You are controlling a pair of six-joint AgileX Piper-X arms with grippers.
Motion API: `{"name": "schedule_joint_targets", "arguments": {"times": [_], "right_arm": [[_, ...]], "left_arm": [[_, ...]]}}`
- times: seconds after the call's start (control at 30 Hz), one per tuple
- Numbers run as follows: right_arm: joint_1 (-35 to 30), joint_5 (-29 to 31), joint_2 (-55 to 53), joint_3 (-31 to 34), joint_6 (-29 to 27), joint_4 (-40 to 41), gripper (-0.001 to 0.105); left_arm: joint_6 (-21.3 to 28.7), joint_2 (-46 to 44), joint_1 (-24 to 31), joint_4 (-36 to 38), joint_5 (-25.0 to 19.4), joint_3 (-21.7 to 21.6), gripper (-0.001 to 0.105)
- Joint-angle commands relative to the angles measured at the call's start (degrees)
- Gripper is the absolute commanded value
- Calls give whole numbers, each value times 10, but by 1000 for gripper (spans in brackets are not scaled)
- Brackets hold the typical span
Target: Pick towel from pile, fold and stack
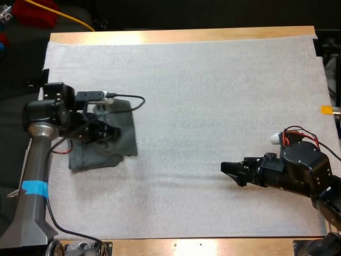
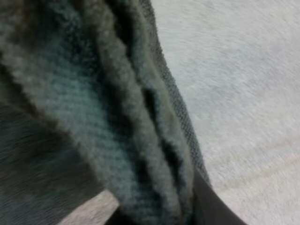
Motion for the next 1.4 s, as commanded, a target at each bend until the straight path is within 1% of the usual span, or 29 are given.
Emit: {"name": "schedule_joint_targets", "arguments": {"times": [0.0,0.23,0.37,0.43,0.53,0.67,0.73,0.77,0.8,0.83,0.9,1.0,1.07,1.13,1.2,1.23,1.27,1.3,1.37], "right_arm": [[1,-7,-4,-1,-2,-4,79],[1,-17,-4,-1,-2,-4,79],[1,-20,-4,-1,-2,-4,79],[1,-20,-4,-1,-2,-4,79],[1,-20,-4,-1,-2,-4,79],[1,-20,-4,-1,-2,-3,79],[1,-20,-4,-1,-2,-3,79],[1,-20,-4,-1,-2,-3,79],[1,-20,-4,-1,-2,-3,79],[1,-20,-4,-1,-2,-3,79],[1,-20,-4,-1,-2,-3,79],[1,-20,-4,-1,-2,-3,79],[1,-20,-4,-1,-2,-3,79],[1,-20,-4,-1,-2,-3,79],[1,-20,-4,-1,-2,-3,79],[1,-20,-4,-1,-2,-3,79],[1,-20,-4,-1,-2,-3,79],[1,-20,-4,-1,-2,-3,79],[1,-20,-4,-1,-2,-3,79]], "left_arm": [[5,3,8,1,-2,-5,5],[5,38,27,5,-2,-5,5],[5,48,48,2,-5,-5,5],[5,51,56,2,-13,-5,5],[4,55,62,2,-40,-5,5],[3,65,62,2,-53,-2,5],[3,70,62,2,-79,-1,8],[2,73,62,3,-97,-1,12],[-1,75,62,3,-120,-1,19],[-4,77,62,3,-133,1,24],[-15,80,62,1,-173,2,40],[-20,82,62,-1,-207,2,55],[-26,82,62,-3,-229,2,61],[-26,82,62,-3,-257,2,64],[-35,82,62,-3,-305,2,64],[-38,82,62,-3,-317,2,64],[-43,82,62,-3,-339,2,64],[-46,82,62,-3,-354,2,64],[-48,80,62,-3,-363,2,64]]}}
